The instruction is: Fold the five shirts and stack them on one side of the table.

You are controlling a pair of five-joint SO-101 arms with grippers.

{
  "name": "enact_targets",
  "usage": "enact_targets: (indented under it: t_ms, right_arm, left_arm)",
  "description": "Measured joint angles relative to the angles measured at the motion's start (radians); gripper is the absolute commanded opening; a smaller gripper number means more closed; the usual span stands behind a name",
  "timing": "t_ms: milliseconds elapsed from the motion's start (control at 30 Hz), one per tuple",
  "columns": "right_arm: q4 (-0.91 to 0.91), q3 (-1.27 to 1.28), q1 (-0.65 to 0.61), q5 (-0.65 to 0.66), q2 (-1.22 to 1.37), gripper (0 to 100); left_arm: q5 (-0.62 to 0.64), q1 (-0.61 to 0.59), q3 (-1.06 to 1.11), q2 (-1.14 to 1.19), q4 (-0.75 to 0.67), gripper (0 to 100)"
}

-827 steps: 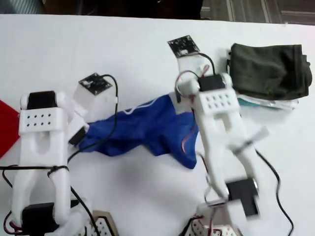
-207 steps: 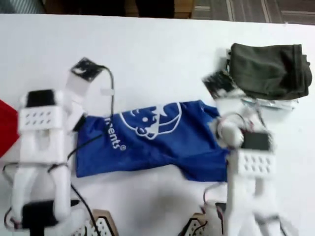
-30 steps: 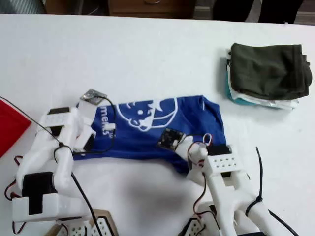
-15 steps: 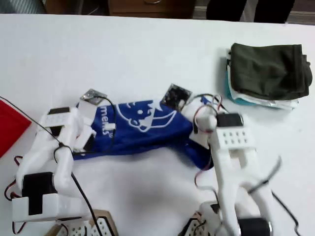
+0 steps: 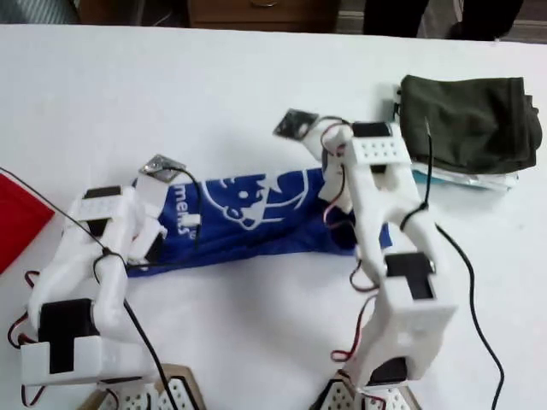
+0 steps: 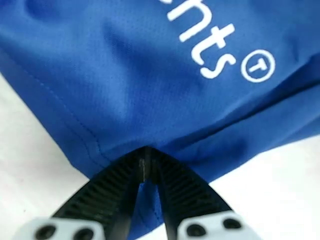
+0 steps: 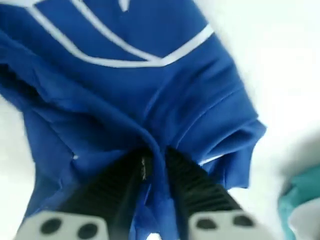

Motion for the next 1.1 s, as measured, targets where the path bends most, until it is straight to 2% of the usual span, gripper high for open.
enact_targets:
  t_ms: [200,333,433,533,667,967,1100]
  right_arm:
    - [0.048,-0.287,0.055,-0.226,0.1,18.7]
    - [0.077,-0.351,0.08,-0.29,0.101,18.7]
    - [0.144,-0.358,0.083,-0.296,0.101,18.4]
    - [0.233,-0.358,0.083,-0.279,0.101,11.8]
    - [0.321,-0.358,0.072,-0.15,0.101,1.5]
    - [0.259,-0.359,0.044,-0.11,0.212,3.2]
    - [0.212,-0.371,-0.014,-0.19,0.236,3.2]
  left_arm:
    - [0.0,0.0,0.0,0.0,0.0,3]
    - [0.0,0.0,0.0,0.0,0.0,3]
    - [0.0,0.0,0.0,0.0,0.0,3]
    - [0.0,0.0,0.0,0.0,0.0,3]
    - [0.0,0.0,0.0,0.0,0.0,3]
    - [0.0,0.0,0.0,0.0,0.0,3]
    - [0.0,0.0,0.0,0.0,0.0,3]
